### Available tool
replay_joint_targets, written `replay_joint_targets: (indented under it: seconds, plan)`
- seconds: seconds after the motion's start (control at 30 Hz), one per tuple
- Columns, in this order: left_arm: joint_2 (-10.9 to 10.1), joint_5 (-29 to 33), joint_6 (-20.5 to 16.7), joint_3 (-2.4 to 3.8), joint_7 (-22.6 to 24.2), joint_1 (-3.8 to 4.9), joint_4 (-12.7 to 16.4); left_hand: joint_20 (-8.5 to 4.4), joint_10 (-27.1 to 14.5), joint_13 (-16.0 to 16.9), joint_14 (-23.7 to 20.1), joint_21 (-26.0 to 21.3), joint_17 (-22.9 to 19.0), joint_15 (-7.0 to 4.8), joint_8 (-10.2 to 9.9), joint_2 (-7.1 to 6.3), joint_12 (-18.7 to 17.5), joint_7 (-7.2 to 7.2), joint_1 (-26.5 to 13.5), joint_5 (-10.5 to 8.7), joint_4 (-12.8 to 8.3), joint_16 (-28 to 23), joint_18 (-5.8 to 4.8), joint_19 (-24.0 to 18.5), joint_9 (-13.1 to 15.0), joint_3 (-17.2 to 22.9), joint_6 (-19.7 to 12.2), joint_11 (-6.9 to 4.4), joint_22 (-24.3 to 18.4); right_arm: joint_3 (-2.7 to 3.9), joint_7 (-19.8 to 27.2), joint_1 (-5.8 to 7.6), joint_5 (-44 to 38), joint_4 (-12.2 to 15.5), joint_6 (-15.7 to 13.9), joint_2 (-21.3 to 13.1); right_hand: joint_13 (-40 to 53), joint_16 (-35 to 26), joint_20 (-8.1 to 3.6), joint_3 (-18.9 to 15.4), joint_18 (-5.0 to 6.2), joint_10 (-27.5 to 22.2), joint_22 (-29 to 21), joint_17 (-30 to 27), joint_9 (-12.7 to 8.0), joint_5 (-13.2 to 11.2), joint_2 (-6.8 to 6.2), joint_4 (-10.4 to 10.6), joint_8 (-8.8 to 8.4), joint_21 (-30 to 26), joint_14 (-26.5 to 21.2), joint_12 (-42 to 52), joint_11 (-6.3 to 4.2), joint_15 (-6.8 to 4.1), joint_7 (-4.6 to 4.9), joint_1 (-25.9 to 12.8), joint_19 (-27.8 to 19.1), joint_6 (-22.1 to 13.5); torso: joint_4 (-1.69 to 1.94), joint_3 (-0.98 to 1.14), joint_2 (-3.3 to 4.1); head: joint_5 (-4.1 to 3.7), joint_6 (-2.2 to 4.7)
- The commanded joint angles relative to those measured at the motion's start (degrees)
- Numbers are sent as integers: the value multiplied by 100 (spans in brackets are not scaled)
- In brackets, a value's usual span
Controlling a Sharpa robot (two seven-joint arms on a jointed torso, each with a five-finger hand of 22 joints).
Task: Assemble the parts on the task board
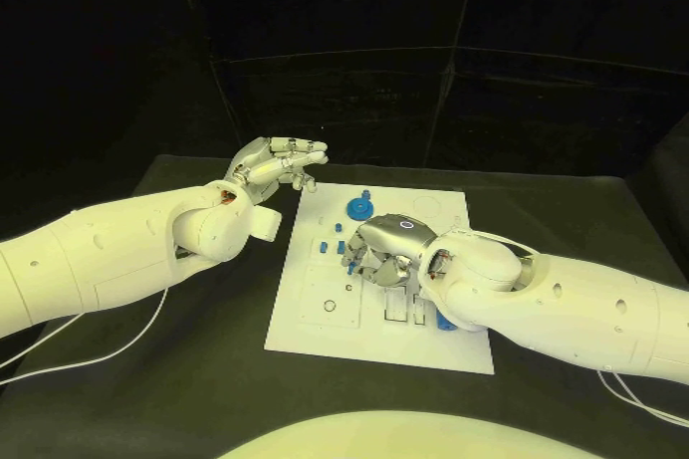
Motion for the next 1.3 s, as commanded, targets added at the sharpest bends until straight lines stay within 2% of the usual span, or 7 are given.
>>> replay_joint_targets:
  seconds: [0.03, 0.5, 1.3]
  plan:
    - [9, 14, 24, 4, 19, 10, 4, -1, -19, -9, -46, -33, -5, -9, 20, 20, 36, 33, 20, 15, -35, -19, 29, -42, -6, -1, 5, 26, -7, -11, -36, -11, -145, -42, 270, 38, -3, 17, -11, 30, -95, 28, -5, 5, 5, 22, 0, 8, -24, 14, 190, -32, 17, -30, 25, -39, 14, 17, -7, -2, -6, 45, -28]
    - [37, 14, 34, 4, 10, 11, -18, 8, -30, -10, -52, -50, -19, 2, 24, 20, 48, 42, -16, 13, -14, -20, 27, -41, -5, -24, -5, 36, -20, -37, -45, -57, -182, -161, 462, 131, -3, 18, -10, 31, -94, 26, -12, 6, 5, 21, 1, 6, -26, 12, 190, -32, 18, -29, 26, -47, 10, 16, -11, 1, -9, 108, -72]
    - [44, 14, 58, 4, -19, 11, -29, 8, -30, -10, -52, -50, -19, 2, 24, 20, 48, 42, -16, 13, -14, -20, 27, -41, -5, -24, -5, 36, -20, -60, -6, -145, -234, -260, 464, 251, -2, 19, -8, 34, -94, 24, -16, 4, 5, 22, 4, 2, -28, 10, 190, -32, 19, -27, 27, -61, 7, 16, -9, 0, -6, 191, -144]
